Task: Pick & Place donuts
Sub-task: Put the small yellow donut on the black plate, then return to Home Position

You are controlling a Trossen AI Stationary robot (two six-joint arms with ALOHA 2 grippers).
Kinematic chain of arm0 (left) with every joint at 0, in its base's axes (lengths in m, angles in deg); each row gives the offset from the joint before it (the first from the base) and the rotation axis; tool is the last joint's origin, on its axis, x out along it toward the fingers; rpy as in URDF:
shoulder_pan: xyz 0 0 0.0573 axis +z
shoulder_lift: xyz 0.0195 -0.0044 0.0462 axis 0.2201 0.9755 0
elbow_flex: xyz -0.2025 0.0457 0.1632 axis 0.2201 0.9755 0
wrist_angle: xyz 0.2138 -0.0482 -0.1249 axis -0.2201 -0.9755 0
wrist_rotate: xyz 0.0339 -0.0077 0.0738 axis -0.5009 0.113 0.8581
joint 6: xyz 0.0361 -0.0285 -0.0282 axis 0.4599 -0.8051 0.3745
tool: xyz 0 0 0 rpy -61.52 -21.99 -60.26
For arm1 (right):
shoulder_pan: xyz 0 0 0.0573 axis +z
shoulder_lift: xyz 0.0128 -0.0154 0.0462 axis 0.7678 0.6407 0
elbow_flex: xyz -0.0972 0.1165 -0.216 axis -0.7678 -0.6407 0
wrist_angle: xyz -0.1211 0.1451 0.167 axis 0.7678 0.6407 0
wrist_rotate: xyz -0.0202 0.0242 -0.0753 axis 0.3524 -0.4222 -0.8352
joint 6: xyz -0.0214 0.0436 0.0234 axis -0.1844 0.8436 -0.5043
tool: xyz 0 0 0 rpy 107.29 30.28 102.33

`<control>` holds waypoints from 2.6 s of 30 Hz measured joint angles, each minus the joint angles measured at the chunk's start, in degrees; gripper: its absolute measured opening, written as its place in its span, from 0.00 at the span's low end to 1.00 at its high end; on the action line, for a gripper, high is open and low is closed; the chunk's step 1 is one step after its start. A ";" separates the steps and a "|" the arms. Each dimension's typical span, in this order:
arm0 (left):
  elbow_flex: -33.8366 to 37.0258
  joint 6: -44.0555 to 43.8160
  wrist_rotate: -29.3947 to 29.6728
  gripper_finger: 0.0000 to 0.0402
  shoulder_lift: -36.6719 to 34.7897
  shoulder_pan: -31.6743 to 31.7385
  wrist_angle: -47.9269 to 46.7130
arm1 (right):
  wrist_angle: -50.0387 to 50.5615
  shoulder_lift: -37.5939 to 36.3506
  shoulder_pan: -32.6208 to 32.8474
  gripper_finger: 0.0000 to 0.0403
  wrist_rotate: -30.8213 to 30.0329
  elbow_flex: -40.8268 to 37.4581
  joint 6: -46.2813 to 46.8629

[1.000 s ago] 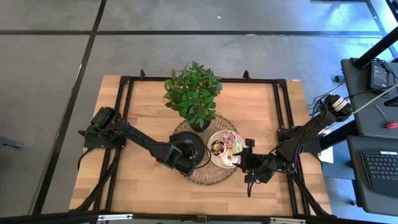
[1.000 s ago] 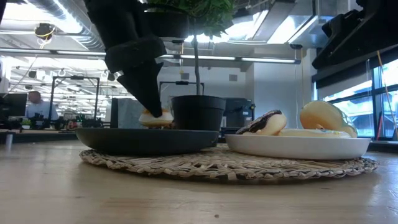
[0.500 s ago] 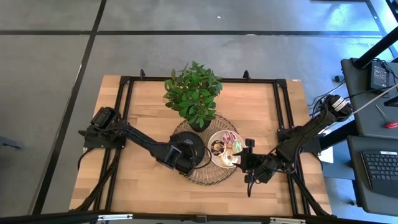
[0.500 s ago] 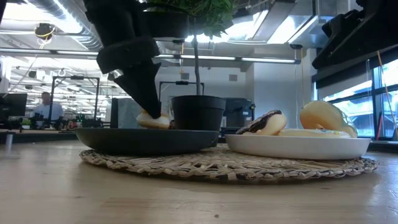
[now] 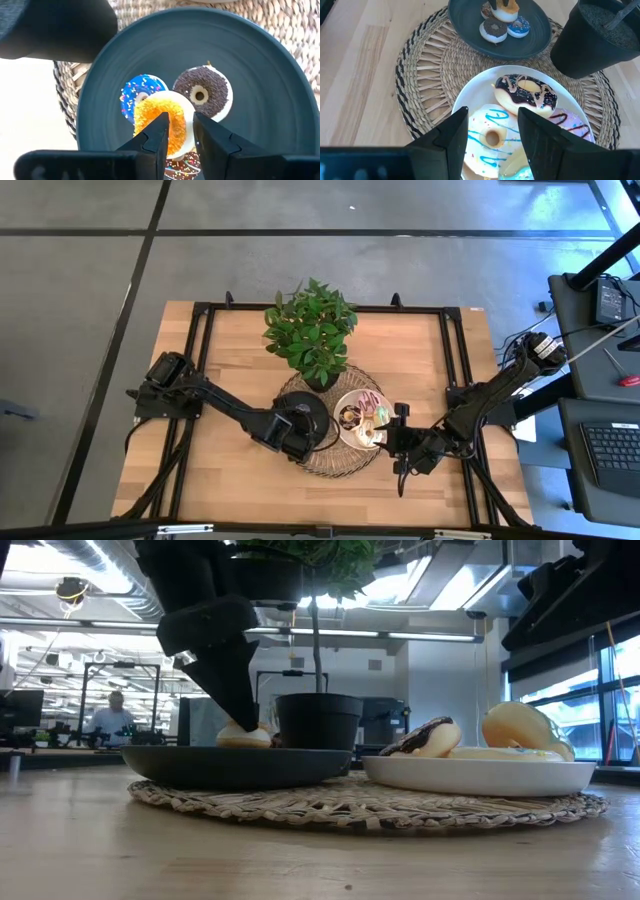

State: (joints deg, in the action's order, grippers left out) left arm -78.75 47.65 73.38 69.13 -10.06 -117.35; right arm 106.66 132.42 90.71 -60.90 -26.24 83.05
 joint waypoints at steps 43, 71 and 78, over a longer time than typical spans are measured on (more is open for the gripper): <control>14.06 14.45 -4.51 0.36 -19.21 -3.95 25.41 | -2.98 -14.33 7.25 0.43 1.55 -8.33 4.57; 67.70 16.58 -19.82 0.36 -81.68 15.10 62.08 | -0.90 -77.52 -6.70 0.43 13.63 -32.83 -15.08; 69.66 19.00 -21.41 0.36 -93.00 17.52 56.81 | 0.75 -77.44 -6.93 0.43 15.04 -32.02 -15.16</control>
State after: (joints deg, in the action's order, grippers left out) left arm -9.09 66.65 51.98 -23.88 7.46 -60.54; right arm 107.42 54.98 83.78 -45.86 -58.26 67.89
